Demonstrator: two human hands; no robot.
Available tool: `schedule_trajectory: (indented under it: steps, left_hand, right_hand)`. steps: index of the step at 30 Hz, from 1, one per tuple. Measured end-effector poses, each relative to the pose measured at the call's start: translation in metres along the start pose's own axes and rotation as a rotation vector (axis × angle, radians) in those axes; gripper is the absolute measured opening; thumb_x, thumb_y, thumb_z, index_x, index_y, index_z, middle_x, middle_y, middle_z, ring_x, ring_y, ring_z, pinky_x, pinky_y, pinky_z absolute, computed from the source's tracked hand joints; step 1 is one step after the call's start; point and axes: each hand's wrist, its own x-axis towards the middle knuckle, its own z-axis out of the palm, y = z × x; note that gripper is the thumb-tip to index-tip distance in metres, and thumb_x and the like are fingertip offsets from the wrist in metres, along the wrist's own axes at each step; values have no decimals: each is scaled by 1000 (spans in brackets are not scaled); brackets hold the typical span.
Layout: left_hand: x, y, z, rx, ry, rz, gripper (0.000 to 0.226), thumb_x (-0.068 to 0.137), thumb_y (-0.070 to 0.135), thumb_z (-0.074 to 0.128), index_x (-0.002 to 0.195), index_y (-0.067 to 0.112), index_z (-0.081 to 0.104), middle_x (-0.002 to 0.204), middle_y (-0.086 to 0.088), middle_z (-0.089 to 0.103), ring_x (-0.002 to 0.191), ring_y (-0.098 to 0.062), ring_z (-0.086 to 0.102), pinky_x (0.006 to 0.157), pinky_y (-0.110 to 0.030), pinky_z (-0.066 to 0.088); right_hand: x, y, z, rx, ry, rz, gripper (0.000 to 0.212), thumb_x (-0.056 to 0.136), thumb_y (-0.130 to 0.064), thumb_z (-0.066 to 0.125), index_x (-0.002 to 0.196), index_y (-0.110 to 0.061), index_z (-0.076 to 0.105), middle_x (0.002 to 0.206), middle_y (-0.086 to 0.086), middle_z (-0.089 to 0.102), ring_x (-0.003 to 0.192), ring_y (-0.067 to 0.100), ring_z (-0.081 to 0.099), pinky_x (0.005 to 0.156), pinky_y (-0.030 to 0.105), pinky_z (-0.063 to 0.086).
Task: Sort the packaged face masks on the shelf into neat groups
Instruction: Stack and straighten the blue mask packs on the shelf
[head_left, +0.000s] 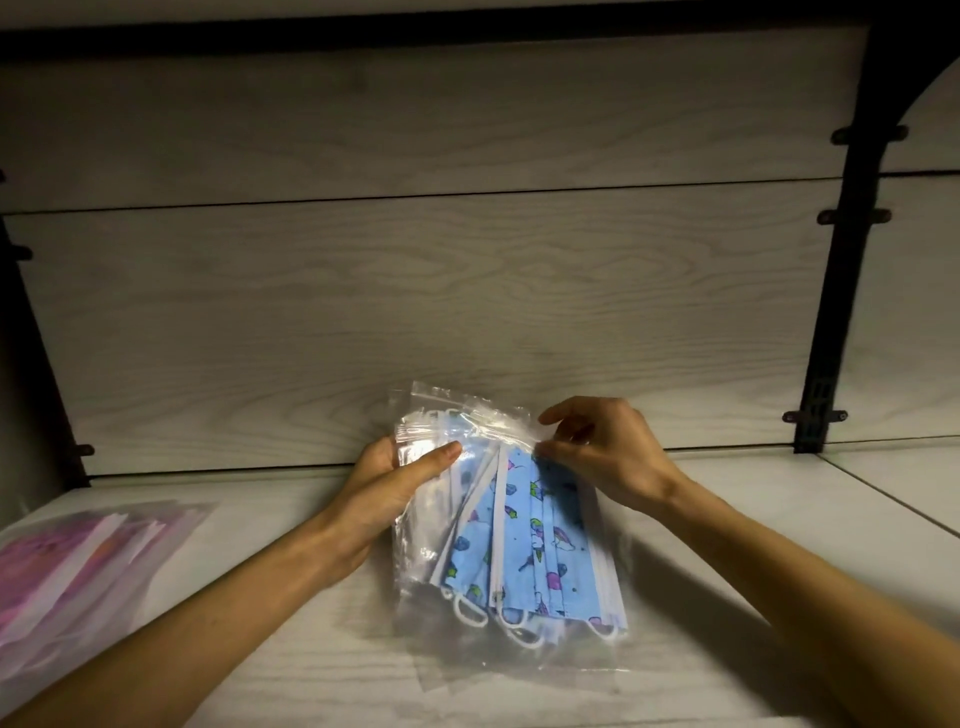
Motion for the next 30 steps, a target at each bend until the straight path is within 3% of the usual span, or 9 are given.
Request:
schedule_trajectory:
  steps: [5,9,12,16,21,24,28,30]
  left_hand:
    - [0,0,1,2,13,-17,26,94,25,69,120,18,69,111,-3,77,104,-20,74,83,-26,56]
    - [2,-1,1,-6,29,-33,28,94,26,69,120,17,68,111,-4,77,105,-22,73,95,-37,53]
    - [2,-1,-1,0,16,-39,27,95,27,68,121,18,69,111,-4,77,104,-23,74,94,-38,53]
    - [3,-3,-4,-51,17,-49,28,94,23,69,121,17,70,115,-8,76,109,-27,72,97,-43,52]
    - [3,-3,-5,-31,3,-56,29,93,26,70,120,14,69,112,-10,77,105,-29,73,94,-42,54]
    - [3,-4,-4,-17,2,-59,32,93,30,70,120,13,69,114,-9,76,107,-27,73,97,-41,53]
    - [3,-3,-4,7,-2,-62,34,89,35,73,115,14,70,105,-7,78,95,-21,76,72,-22,59]
    - [3,-2,-5,62,-4,-56,36,88,41,71,113,15,71,101,-4,79,91,-17,77,70,-21,57]
  right_hand:
    - [1,2,2,-52,-63,-3,7,85,-21,77,90,-21,82,84,-13,76,81,4,69,78,28,54]
    - [1,3,0,-22,-20,16,10,85,-15,75,90,-20,83,87,-10,78,85,7,71,81,32,57]
    - [0,4,-2,-30,4,7,11,84,-15,75,90,-21,83,88,-9,79,88,10,72,83,36,57]
    - [3,8,-7,4,-2,62,8,80,-18,76,78,-25,80,74,-14,75,75,2,67,74,27,53]
    - [6,10,-9,202,-81,172,12,76,-14,82,87,-16,79,83,3,78,80,15,70,80,35,55]
    - [5,10,-9,285,-145,196,14,77,-7,81,90,-11,78,82,7,77,72,11,66,72,30,54]
    - [3,10,-9,332,-173,255,13,79,-7,81,90,-3,75,80,13,75,66,13,61,58,21,48]
    - [3,9,-9,332,-214,286,12,81,-9,80,89,-4,74,82,14,76,66,13,60,57,23,46]
